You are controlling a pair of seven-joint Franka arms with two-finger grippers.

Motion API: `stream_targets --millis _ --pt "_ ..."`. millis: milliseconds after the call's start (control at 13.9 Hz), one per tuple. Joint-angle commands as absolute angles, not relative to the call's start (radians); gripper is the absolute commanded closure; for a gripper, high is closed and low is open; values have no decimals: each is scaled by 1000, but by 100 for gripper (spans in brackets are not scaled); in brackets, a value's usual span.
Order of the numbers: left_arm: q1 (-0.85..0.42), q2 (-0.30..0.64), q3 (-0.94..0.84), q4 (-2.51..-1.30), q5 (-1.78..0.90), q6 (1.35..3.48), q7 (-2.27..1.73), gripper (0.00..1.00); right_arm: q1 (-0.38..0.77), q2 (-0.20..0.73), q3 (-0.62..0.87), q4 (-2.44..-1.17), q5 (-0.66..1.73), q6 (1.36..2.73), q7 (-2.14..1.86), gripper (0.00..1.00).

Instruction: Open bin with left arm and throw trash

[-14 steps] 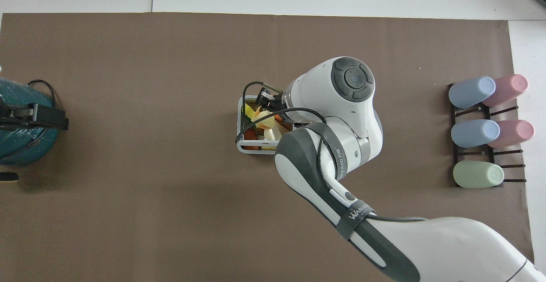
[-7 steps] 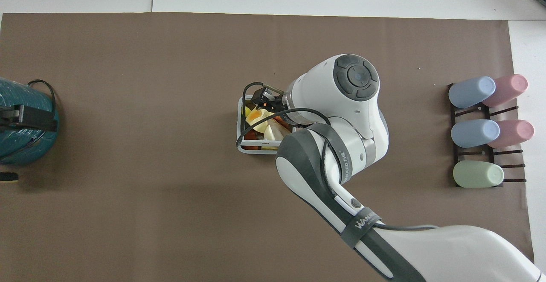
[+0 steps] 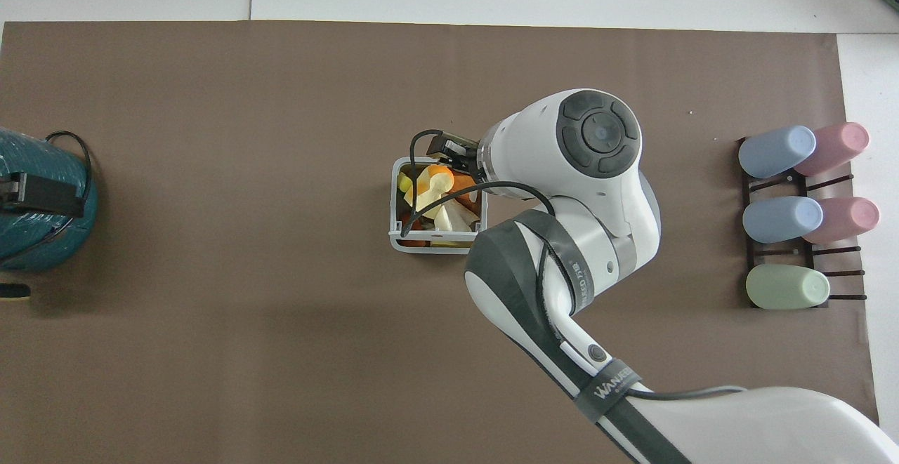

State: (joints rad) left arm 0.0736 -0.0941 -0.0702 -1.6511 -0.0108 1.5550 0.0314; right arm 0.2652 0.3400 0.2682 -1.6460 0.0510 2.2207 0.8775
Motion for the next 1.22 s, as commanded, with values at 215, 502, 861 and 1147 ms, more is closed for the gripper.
stream_targets --millis 215,502,861,1147 --pt "21 -80 34 -1594 15 1507 103 0 267 397 276 -1658 31 2270 874 0" --pt "15 -8 31 -1456 26 1396 107 0 285 411 278 -1612 31 2189 879 60" --pt "-14 28 34 -1381 26 1358 118 0 284 405 276 -1608 31 2160 876 83" --pt "-17 11 23 -1394 26 1359 123 0 267 361 276 -1582 29 2094 874 17"
